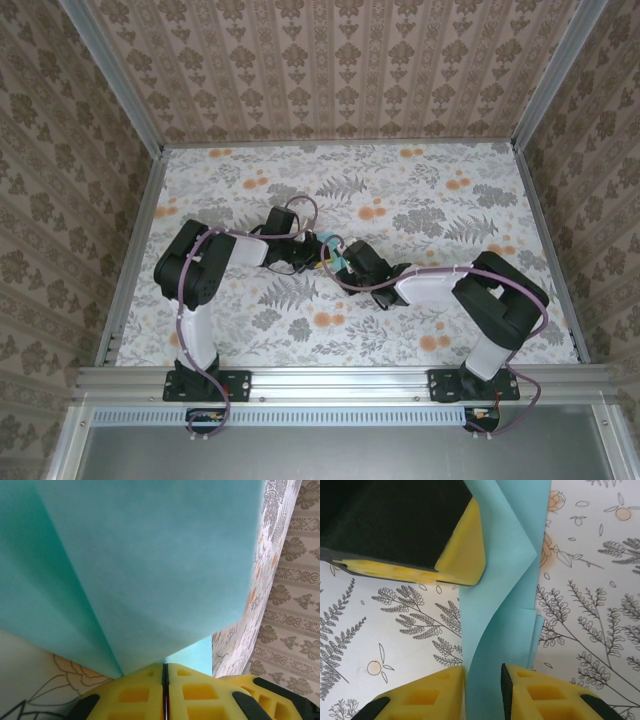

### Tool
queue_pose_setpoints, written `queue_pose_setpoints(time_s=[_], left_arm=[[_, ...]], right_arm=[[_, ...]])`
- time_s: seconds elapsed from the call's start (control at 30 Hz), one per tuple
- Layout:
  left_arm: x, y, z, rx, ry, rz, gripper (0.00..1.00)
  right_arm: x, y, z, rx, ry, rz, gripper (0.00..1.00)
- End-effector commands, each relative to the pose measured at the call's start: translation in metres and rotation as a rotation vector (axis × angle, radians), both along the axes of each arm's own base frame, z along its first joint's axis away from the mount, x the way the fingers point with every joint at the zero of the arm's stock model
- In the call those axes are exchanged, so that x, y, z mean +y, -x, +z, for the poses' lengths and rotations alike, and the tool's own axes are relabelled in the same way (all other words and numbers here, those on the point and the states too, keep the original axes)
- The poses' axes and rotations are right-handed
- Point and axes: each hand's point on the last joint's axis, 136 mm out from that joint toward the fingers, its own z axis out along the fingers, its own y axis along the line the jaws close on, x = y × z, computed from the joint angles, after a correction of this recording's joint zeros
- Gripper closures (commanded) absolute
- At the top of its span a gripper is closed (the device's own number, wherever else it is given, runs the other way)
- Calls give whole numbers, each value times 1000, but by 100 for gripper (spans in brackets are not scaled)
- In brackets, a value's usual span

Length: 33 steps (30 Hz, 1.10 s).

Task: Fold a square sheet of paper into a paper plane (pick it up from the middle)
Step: Fold the wing for the fifth time at the center of the table.

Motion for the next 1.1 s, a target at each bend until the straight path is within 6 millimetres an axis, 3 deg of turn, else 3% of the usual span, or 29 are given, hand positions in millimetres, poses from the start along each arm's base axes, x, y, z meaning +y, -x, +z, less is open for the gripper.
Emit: queue_pose_setpoints(time_s=[0.0,0.17,0.33,0.57,0.7,1.07], left_arm=[[9,5,-26,55,-73,8,90],[9,5,-25,55,-72,7,90],[8,3,-19,46,-62,6,90],[4,-14,25,-76,12,-15,83],[2,-16,44,-136,41,-29,78],[-2,-5,54,-228,133,-64,74]], right_arm=[[10,-2,-2,9,-1,34,74],[11,-3,-7,18,12,30,78],[12,-2,-6,27,-3,29,90],[15,5,-5,119,-144,31,100],[13,4,-1,177,-258,11,100],[8,2,11,338,-537,-33,100]])
